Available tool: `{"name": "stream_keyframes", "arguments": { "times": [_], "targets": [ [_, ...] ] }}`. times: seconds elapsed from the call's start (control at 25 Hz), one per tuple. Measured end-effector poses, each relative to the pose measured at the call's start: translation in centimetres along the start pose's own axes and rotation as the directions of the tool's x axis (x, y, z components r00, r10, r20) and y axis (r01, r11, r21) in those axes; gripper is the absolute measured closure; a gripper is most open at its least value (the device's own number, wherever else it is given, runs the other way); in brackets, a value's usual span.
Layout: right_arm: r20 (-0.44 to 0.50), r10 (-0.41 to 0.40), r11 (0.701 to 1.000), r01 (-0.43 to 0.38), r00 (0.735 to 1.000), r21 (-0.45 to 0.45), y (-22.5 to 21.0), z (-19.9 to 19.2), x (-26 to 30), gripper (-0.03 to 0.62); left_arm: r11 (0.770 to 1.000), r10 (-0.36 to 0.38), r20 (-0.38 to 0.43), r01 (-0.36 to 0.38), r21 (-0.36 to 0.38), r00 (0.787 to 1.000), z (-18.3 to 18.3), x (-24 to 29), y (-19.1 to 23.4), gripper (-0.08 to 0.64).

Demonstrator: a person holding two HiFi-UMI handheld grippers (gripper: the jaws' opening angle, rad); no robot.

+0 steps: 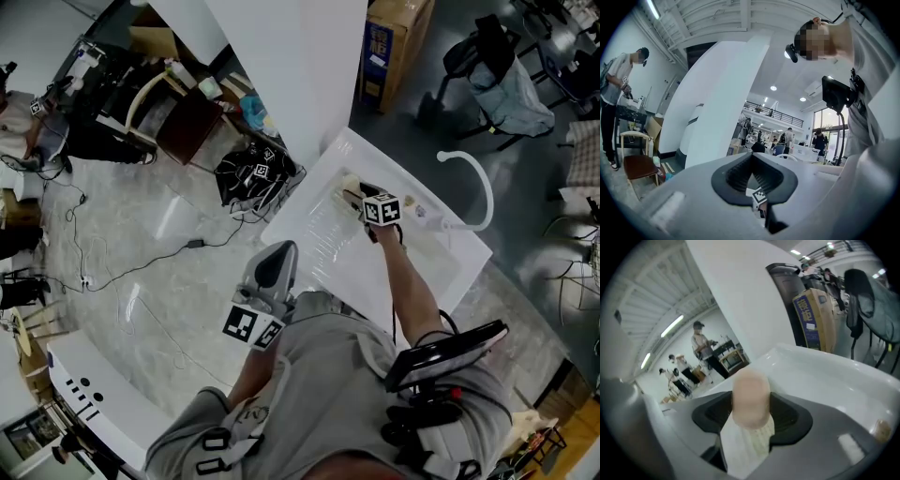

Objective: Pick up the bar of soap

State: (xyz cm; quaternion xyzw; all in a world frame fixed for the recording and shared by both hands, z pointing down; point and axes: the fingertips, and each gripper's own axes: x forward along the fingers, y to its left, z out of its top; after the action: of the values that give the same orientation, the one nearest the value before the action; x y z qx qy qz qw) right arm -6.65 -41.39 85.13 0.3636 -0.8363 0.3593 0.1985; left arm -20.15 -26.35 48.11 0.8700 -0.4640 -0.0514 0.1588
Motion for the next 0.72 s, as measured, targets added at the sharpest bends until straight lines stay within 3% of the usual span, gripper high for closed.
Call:
{"name": "stream_keyframes", "arguments": {
  "times": [0.12,0.24,0.44,0.72],
  "targets": [
    [0.14,0.04,0.99,-0.058,0.989,0.127,0.8,1.5,-1.6,0.337,1.0,-0.011,0.005,0.011,0.005,1.0,0.3,0.3,-0.3,0.571],
    [0.224,0.039,0.988,-0.072,0.974,0.14,2.4,2.8,-3.7,0.337,0.999,-0.03,0.012,0.03,0.013,0.999,0.7,0.5,-0.6,0.571],
    [0.34,0.028,0.999,-0.041,0.94,0.029,7.1,6.3,-9.0,0.337,0.997,-0.068,0.024,0.068,0.025,0.997,1.3,1.5,-1.1,0.571],
    [0.492,0.016,0.993,0.044,0.871,-0.11,13.0,11.5,-18.7,0.337,0.987,-0.157,0.041,0.155,0.043,0.987,1.6,3.6,-3.0,0.571]
  ]
}}
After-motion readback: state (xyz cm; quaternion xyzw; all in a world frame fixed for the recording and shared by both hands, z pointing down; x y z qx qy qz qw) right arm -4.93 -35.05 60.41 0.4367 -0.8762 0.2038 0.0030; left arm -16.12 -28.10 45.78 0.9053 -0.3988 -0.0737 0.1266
